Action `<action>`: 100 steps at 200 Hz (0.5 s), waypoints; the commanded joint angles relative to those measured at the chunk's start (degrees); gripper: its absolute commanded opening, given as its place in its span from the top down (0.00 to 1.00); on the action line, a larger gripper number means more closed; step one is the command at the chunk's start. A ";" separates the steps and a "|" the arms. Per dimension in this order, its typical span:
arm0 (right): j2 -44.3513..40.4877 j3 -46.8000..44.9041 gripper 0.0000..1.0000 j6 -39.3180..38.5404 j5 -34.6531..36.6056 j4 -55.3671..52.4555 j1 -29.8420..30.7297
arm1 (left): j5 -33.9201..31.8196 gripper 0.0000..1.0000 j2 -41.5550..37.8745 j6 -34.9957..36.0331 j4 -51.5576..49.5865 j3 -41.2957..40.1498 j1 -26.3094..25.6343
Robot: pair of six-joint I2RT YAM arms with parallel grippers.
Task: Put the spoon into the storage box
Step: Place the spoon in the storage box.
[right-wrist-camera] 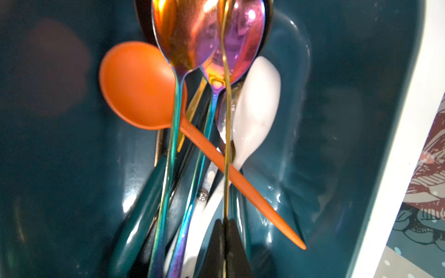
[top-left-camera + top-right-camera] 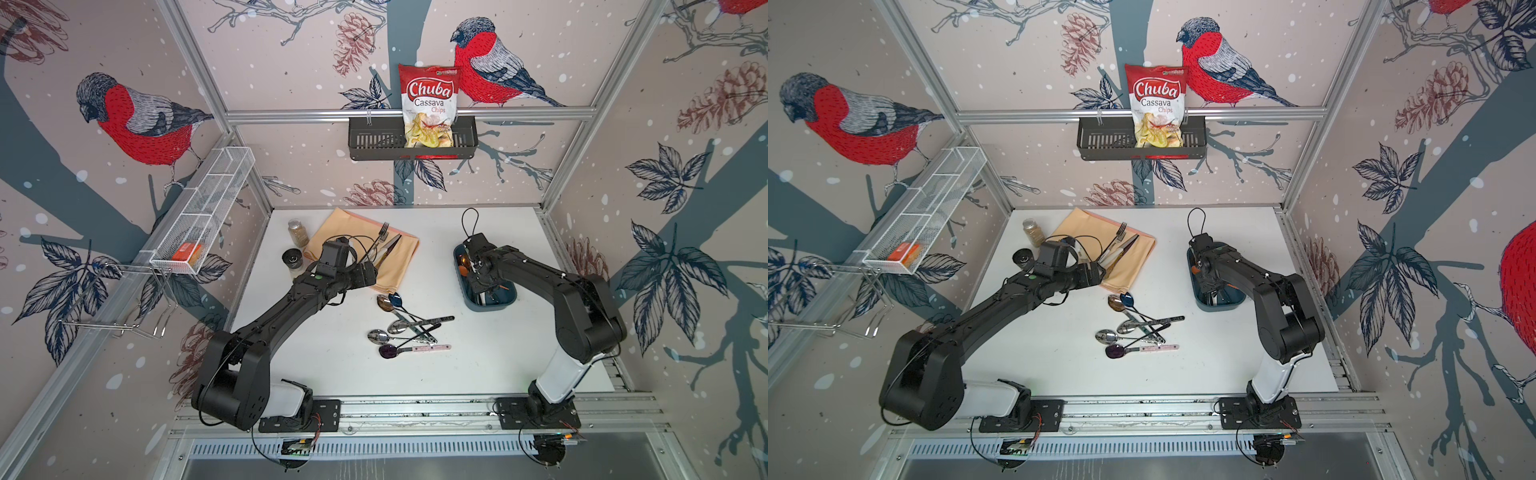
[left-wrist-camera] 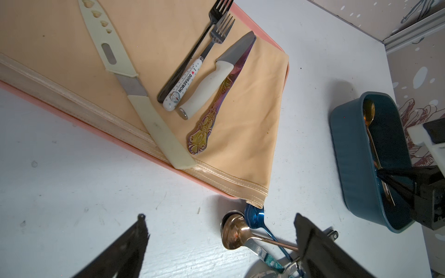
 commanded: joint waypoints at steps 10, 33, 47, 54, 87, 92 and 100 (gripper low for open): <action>0.65 -0.11 0.88 1.15 1.57 1.78 0.80 | -0.94 0.04 -0.49 0.81 -0.11 0.00 -0.03; 0.29 0.29 0.78 1.55 1.21 1.61 1.09 | -1.08 0.04 -0.55 0.77 -0.31 -0.05 -0.03; -0.03 0.73 0.73 1.59 1.35 1.25 1.09 | -1.16 0.04 -0.62 0.75 -0.42 -0.04 -0.07; -0.13 0.93 0.71 1.60 1.72 0.98 1.11 | -1.33 0.04 -0.67 0.75 -0.54 -0.03 -0.02; -2.22 3.05 0.66 1.25 3.75 -0.46 1.06 | -2.34 0.04 -1.76 0.77 -1.31 -0.46 0.52; -2.70 3.60 0.66 1.10 3.60 -0.82 1.08 | -2.28 0.04 -2.02 0.72 -1.33 -0.71 0.76; -3.37 4.72 0.65 0.75 2.88 -1.34 1.06 | -2.20 0.04 -2.44 0.46 -1.41 -1.04 1.31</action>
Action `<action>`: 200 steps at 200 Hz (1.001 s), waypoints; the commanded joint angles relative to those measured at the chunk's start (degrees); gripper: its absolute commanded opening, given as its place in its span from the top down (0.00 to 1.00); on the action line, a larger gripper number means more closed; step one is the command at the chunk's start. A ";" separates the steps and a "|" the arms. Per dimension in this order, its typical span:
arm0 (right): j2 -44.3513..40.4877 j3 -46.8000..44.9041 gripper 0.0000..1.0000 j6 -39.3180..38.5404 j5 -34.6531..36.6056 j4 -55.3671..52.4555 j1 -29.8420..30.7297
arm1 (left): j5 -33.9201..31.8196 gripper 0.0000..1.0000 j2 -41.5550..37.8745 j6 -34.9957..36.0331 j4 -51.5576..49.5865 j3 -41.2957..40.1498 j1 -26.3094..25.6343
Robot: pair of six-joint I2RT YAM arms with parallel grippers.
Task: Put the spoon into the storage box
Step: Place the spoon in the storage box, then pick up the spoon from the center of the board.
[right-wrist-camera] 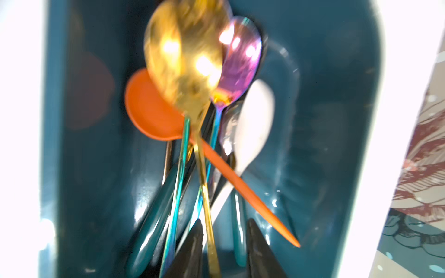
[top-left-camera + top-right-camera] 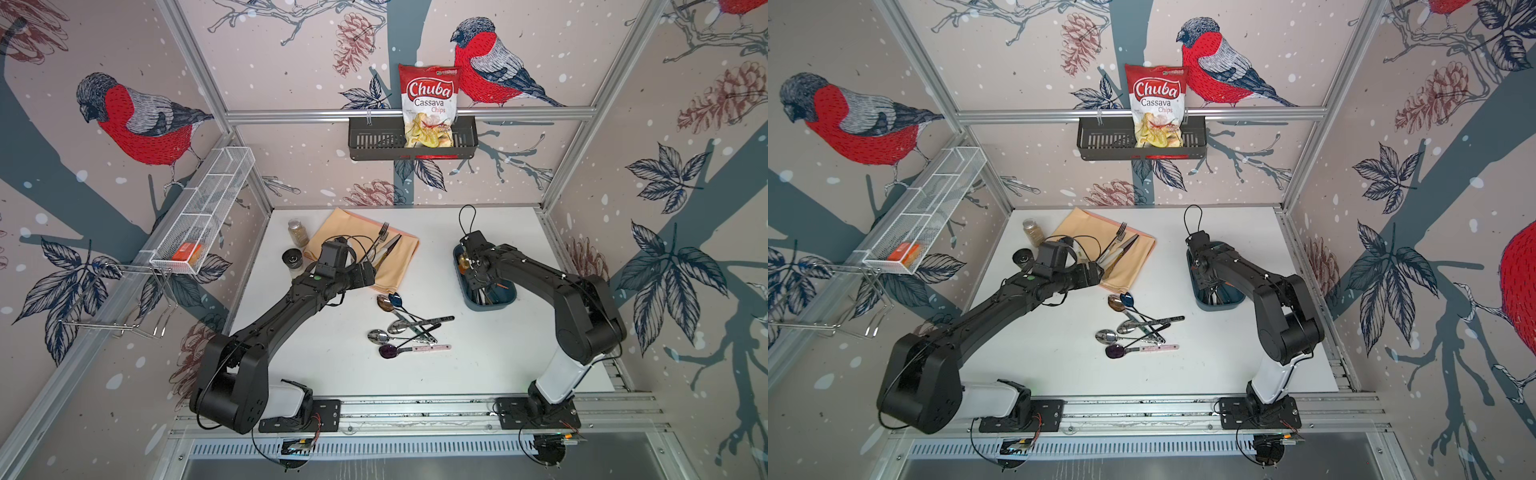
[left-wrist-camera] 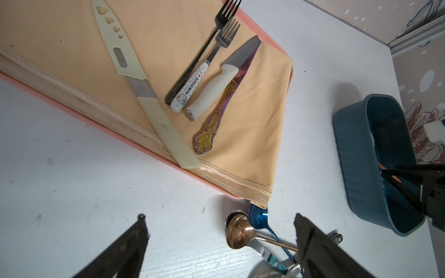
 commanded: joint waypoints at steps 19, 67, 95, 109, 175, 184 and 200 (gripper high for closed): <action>-3.21 5.36 0.63 -1.09 -2.56 -2.64 0.88 | 0.85 0.04 -2.32 -0.45 -0.52 -2.46 3.40; -4.01 8.55 0.59 -7.17 -11.33 -0.43 11.03 | 5.04 0.04 -6.77 -2.42 0.27 -9.03 11.00; -2.28 6.83 0.59 -8.83 -19.36 4.72 16.07 | 6.74 0.04 -9.04 -4.10 0.03 -12.43 14.41; -0.57 6.19 0.59 -9.24 -22.71 6.86 17.89 | 7.79 0.04 -10.37 -4.65 -0.02 -14.09 16.01; 7.53 5.14 0.62 -12.79 -25.87 7.50 24.13 | 7.92 0.04 -14.52 -5.03 -0.75 -18.05 18.72; 7.74 4.58 0.62 -13.22 -25.94 7.51 24.40 | 8.01 0.04 -14.64 -5.03 -0.71 -18.25 18.73; 8.11 3.57 0.62 -13.66 -26.16 7.61 24.86 | 8.18 0.04 -14.57 -4.79 -0.87 -18.38 18.69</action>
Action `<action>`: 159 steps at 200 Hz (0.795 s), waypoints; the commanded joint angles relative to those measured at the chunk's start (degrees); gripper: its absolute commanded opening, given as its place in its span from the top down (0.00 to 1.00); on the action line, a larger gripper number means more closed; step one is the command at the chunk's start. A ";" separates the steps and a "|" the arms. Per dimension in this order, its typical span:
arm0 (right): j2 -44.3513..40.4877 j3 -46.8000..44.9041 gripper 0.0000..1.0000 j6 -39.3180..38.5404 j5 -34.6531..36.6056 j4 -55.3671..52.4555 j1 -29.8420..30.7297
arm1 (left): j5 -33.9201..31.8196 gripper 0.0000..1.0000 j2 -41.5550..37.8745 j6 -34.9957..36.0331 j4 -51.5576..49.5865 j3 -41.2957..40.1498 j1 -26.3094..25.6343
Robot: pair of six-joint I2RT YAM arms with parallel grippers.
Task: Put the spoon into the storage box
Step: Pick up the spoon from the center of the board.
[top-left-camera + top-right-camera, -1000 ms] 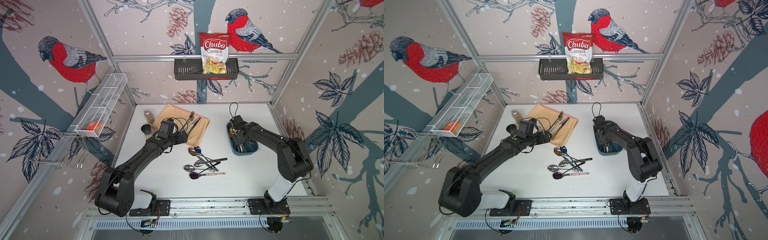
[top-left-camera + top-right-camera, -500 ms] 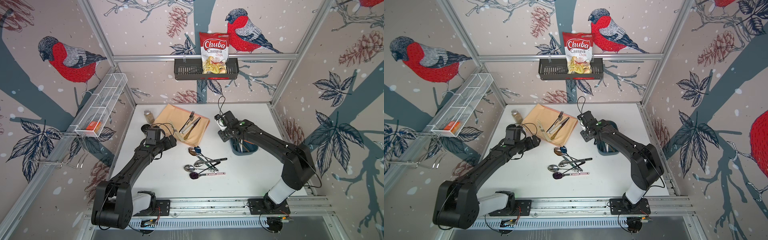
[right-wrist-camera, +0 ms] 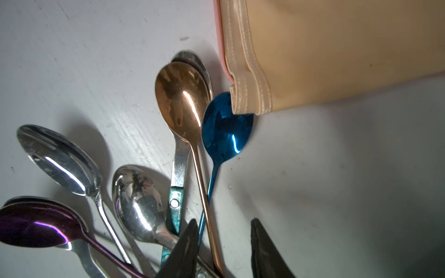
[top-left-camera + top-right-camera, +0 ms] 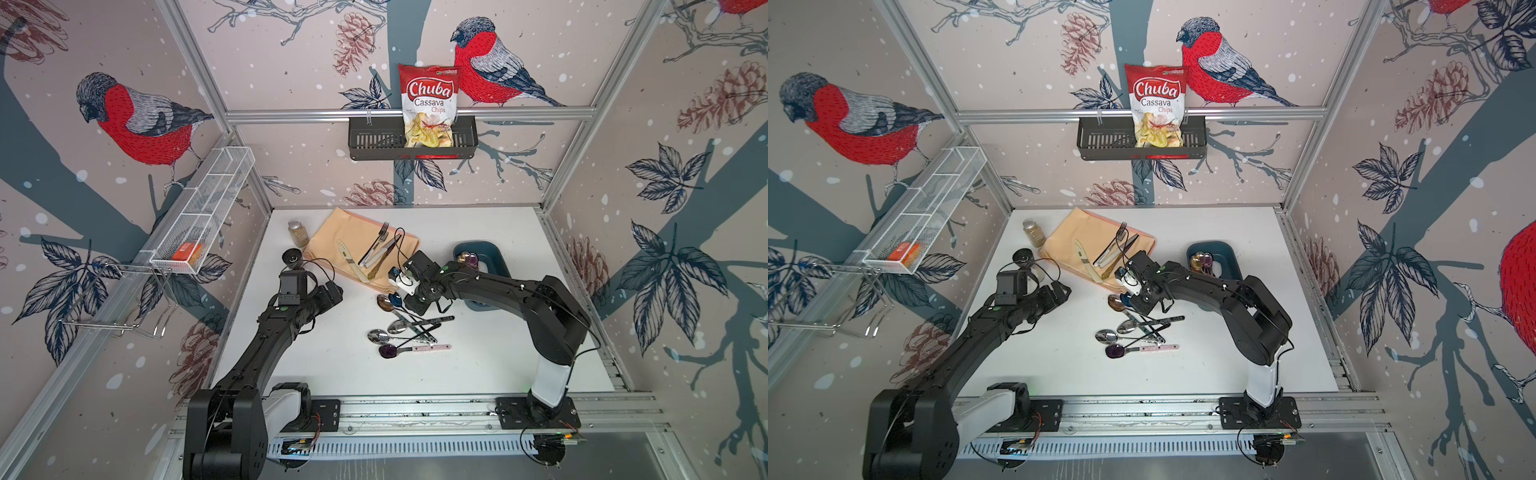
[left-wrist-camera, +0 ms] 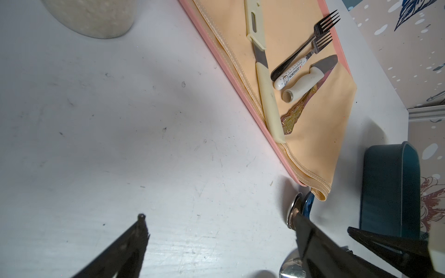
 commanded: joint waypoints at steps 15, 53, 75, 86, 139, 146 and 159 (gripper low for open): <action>0.71 -1.78 0.63 -2.15 -0.74 0.52 0.95 | 0.62 0.04 -0.13 0.48 -0.76 -0.17 0.17; 2.29 -1.88 0.65 -2.16 -0.72 0.14 1.57 | 0.54 0.04 -0.19 0.86 -0.83 -0.22 0.20; 3.48 -1.30 0.67 -2.02 0.00 -0.07 1.69 | 0.58 0.04 -0.14 0.96 -1.00 -0.30 0.18; 3.83 -1.07 0.68 -1.90 0.31 0.02 1.60 | 0.49 0.04 -0.18 1.04 -1.00 -0.44 0.15; 5.39 0.03 0.76 -2.00 -0.28 -0.90 1.35 | 0.37 0.04 0.73 1.48 -1.00 0.07 0.21; 5.34 -0.01 0.78 -2.11 -0.50 -0.95 1.29 | 0.41 0.04 0.87 1.43 -0.85 0.10 0.18; 5.41 0.05 0.81 -2.06 -0.48 -0.93 1.29 | 0.41 0.04 1.17 1.48 -0.75 0.13 0.23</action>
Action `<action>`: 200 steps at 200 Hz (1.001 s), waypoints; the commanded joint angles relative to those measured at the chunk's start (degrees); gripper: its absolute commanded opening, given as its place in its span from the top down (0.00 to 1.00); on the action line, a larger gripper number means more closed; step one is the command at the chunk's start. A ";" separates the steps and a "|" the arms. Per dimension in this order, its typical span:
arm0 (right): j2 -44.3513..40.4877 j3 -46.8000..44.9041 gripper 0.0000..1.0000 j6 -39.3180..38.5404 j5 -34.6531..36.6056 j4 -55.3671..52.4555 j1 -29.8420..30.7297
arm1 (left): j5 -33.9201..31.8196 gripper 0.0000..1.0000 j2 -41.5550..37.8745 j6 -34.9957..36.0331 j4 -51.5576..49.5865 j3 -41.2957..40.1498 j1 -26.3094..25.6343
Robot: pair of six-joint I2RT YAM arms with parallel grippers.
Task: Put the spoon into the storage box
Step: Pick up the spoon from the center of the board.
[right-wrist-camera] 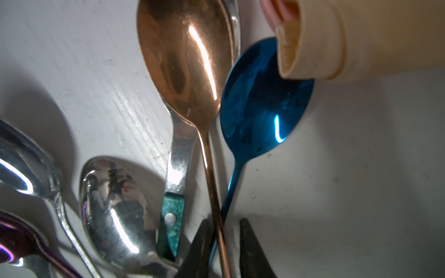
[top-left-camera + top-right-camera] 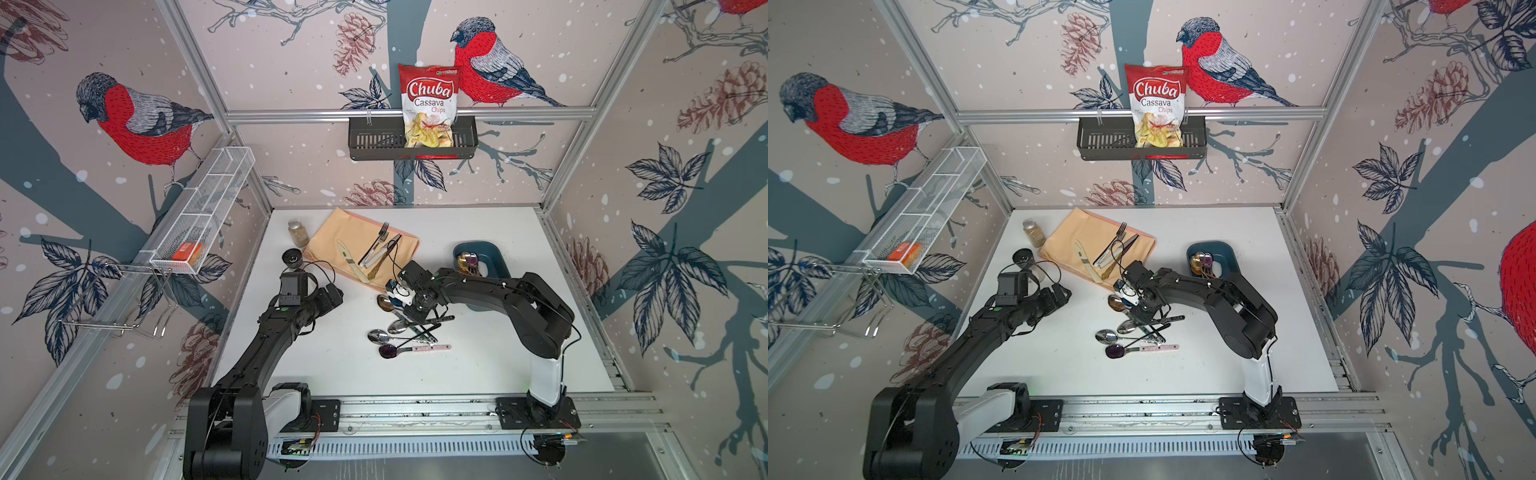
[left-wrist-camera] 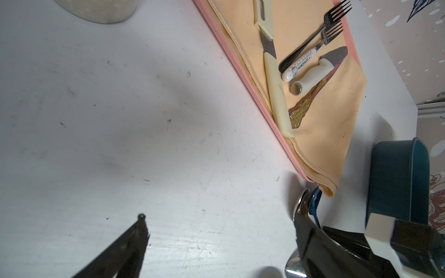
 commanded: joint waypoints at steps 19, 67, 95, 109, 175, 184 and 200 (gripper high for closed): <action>0.31 0.07 0.84 -0.85 -1.03 -0.79 -0.21 | 0.35 0.04 0.73 1.07 0.05 0.55 0.22; 0.08 0.42 0.88 -0.84 -1.01 -1.08 -0.30 | 0.41 0.04 1.12 1.24 -0.01 0.95 0.20; -0.80 0.64 0.91 -0.70 -0.86 -1.09 -0.55 | 0.45 0.04 1.46 1.22 0.15 1.08 0.22; -1.26 0.69 0.91 -0.62 -0.99 -1.06 -0.87 | 0.52 0.04 1.63 1.35 0.17 1.15 0.21; -2.59 0.51 0.92 -0.61 -0.48 -1.12 -0.91 | 0.63 0.04 1.42 1.23 0.33 0.95 0.18; -2.71 0.43 0.92 -0.67 -0.46 -1.09 -0.91 | 0.64 0.04 1.42 1.24 0.38 0.95 0.18; -2.85 0.50 0.92 -0.52 -0.38 -1.09 -0.90 | 0.74 0.04 1.35 1.21 0.39 0.88 0.22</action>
